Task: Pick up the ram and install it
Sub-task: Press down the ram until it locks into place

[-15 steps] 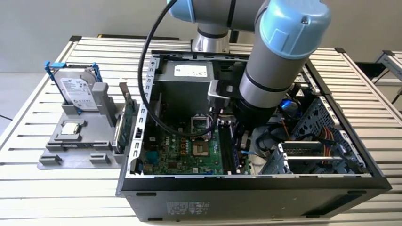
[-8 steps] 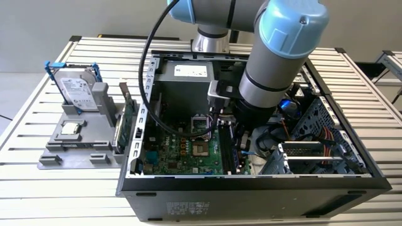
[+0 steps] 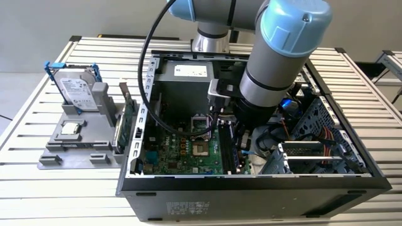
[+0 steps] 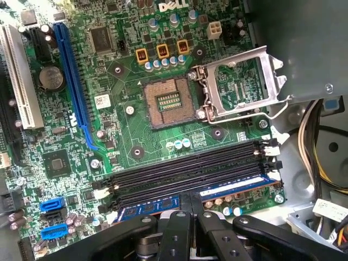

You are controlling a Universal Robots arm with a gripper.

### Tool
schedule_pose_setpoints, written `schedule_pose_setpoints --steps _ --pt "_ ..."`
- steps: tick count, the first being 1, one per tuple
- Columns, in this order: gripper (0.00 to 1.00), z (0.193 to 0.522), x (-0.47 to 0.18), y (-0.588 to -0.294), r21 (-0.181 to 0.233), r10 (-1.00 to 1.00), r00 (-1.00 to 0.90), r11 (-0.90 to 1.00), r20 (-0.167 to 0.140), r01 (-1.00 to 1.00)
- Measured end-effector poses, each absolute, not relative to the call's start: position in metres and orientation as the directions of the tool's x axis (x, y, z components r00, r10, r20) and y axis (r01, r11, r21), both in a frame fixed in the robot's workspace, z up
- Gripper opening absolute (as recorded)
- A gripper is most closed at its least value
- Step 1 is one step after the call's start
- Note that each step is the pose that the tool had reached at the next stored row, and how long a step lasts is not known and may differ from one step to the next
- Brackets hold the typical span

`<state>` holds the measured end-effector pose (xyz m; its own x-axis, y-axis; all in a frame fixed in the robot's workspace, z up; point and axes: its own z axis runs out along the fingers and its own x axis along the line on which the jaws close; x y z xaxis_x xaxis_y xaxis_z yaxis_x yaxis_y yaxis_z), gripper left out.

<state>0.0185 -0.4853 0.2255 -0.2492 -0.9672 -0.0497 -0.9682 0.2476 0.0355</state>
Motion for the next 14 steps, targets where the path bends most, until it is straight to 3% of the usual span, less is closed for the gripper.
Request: schedule_pose_setpoints --steps 14 --pt "0.00 0.2255 0.0185 -0.4853 0.036 -0.967 -0.249 0.248 -0.050 -0.968"
